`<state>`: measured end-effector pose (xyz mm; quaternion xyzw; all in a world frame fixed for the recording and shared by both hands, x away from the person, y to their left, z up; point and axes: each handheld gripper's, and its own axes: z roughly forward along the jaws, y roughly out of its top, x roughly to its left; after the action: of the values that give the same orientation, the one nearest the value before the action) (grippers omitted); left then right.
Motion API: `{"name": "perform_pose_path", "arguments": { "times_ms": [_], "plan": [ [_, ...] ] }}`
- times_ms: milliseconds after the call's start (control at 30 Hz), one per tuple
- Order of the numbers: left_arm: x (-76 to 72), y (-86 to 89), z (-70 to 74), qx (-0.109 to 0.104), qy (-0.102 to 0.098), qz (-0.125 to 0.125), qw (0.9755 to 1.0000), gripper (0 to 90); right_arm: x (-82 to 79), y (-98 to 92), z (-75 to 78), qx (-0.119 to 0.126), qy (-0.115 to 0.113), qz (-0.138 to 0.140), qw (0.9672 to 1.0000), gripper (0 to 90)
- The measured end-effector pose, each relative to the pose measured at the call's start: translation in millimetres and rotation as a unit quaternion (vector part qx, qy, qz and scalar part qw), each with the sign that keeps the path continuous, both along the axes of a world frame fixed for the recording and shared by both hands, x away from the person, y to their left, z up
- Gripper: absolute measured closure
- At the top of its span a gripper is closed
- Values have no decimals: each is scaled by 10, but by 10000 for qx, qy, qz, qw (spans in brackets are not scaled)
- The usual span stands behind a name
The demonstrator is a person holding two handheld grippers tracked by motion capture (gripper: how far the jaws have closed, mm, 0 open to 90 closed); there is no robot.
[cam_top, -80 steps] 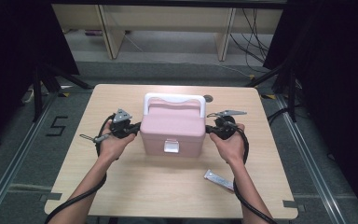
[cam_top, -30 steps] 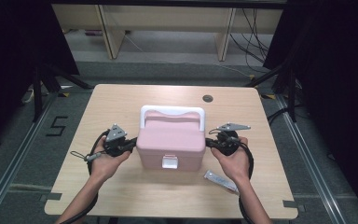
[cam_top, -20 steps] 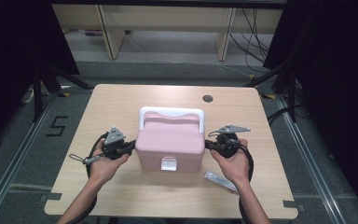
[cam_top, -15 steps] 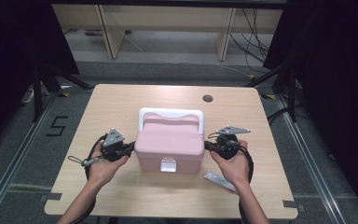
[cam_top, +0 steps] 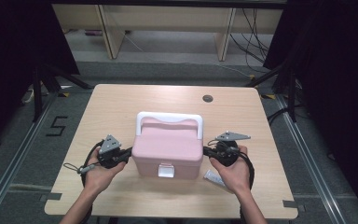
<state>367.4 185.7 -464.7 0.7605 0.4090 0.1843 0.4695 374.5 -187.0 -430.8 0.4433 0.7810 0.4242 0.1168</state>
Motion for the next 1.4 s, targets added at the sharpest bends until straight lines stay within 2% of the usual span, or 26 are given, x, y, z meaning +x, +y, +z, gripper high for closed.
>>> {"name": "perform_pose_path", "arguments": {
  "times_ms": [133,167,200,267,400,567,600,667,867,1000,1200,1267,1300,1333,1400],
  "plan": [
    [-49,4,0,21,-2,0,10000,900,-37,-2,-4,-11,-20,55,10000,900],
    [-56,7,-5,-9,-13,-34,10000,900,-50,2,-7,20,-19,-7,10000,900],
    [-71,8,-3,18,-9,-14,10000,900,-71,19,-2,67,86,-58,9999,900],
    [-86,11,-3,26,-6,5,10000,900,-70,9,-5,7,-19,31,10000,900],
    [-90,12,-4,23,-24,-30,10000,900,-99,7,1,-35,-3,-10,10000,900],
    [-95,13,-4,33,-31,-25,10000,900,-135,18,-7,62,33,-10,10000,900],
    [-97,12,-1,48,-31,-29,10000,900,-130,12,-8,35,16,58,10000,900],
    [-108,10,3,74,-29,-7,10000,900,-141,7,-2,-47,-26,8,10000,900],
    [-127,24,-5,23,-34,-16,10000,899,-153,21,2,-62,-33,-15,10000,900],
    [-139,26,-3,54,-40,18,10000,900,-149,27,-9,22,5,78,10000,900],
    [-137,45,-17,-21,-31,20,10000,899,-146,19,-10,-3,-45,88,10000,900],
    [-132,57,-31,-126,-29,5,9999,898,-146,15,-10,-17,-76,31,10000,900],
    [-130,65,-35,-161,-30,4,9999,898,-145,18,-14,49,-12,4,10000,900],
    [-122,78,-45,-244,-47,-10,9997,893,-139,3,-5,-70,-136,-21,9999,900],
    [-121,107,-45,-227,-138,100,9996,819,-136,12,-8,-19,-153,-48,9999,900]
  ]
}}
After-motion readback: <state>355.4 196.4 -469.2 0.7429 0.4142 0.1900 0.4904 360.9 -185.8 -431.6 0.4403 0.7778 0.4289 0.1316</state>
